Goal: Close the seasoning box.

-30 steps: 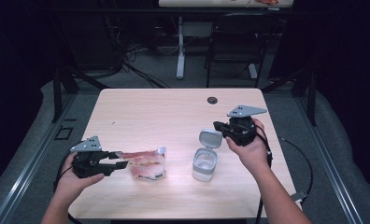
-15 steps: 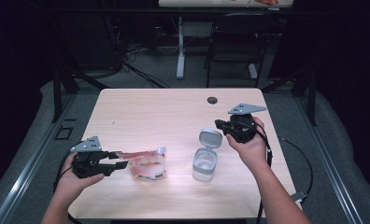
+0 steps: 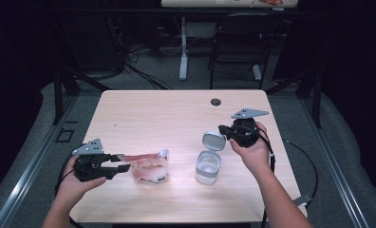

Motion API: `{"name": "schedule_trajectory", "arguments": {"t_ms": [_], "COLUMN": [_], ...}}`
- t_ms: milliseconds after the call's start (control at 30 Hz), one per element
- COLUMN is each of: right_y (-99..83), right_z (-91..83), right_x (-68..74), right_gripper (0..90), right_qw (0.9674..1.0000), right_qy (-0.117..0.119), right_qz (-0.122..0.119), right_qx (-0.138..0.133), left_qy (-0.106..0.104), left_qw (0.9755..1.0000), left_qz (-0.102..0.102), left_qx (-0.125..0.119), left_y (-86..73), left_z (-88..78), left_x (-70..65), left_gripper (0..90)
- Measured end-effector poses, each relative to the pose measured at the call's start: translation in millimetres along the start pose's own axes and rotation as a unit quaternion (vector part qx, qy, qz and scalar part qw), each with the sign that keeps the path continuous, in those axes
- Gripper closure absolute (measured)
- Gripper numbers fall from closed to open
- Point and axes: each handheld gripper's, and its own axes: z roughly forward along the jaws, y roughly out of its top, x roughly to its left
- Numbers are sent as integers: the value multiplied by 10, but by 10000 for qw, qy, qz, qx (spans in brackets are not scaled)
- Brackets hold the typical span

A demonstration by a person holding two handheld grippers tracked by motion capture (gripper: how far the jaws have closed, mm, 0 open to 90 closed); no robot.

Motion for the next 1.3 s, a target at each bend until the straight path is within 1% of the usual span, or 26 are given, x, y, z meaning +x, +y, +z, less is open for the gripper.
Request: {"name": "schedule_trajectory", "arguments": {"t_ms": [200, 333, 367, 467, 600, 633, 767, 833, 1000, 1100, 1233, 1300], "right_y": [-59, -94, -105, -128, -186, -204, -284, -327, -435, -498, -584, -636], "right_z": [3, -16, -20, -32, -37, -38, -50, -56, -84, -102, -131, -149], "right_x": [28, 59, 76, 108, 172, 193, 274, 311, 375, 379, 362, 347], "right_gripper": [895, 891, 891, 886, 877, 877, 878, 877, 875, 874, 864, 854], "right_qw": [10000, 9999, 9999, 9998, 9995, 9994, 9990, 9989, 9987, 9987, 9990, 9988], "right_qy": [68, 101, 137, 200, 284, 292, 376, 420, 384, 380, 376, 429], "right_qz": [11, -57, -35, -73, -138, -159, -227, -220, -321, -329, -241, -212], "right_qx": [22, 49, 17, 35, 56, 54, 44, 22, 71, 70, 48, 33], "left_qy": [5, 7, 8, 9, 13, 11, 23, 31, 41, 44, 55, 51], "left_qw": [10000, 10000, 10000, 10000, 10000, 10000, 10000, 10000, 10000, 10000, 10000, 9999], "left_qz": [2, 0, -8, -10, 28, 6, 21, 13, 4, -9, -31, -30], "left_qx": [-2, -15, -14, -3, 12, 18, 30, 44, 52, 48, 52, 84], "left_y": [-2, -2, -3, -4, -5, -8, -13, -15, -22, -26, -40, -45], "left_z": [1, -2, -2, 1, 3, 4, 5, 7, 12, 10, 21, 23], "left_x": [1, 3, 3, 2, 5, 4, 9, 9, 13, 16, 32, 36], "left_gripper": [522, 522, 522, 522, 519, 519, 517, 517, 516, 515, 512, 511]}}
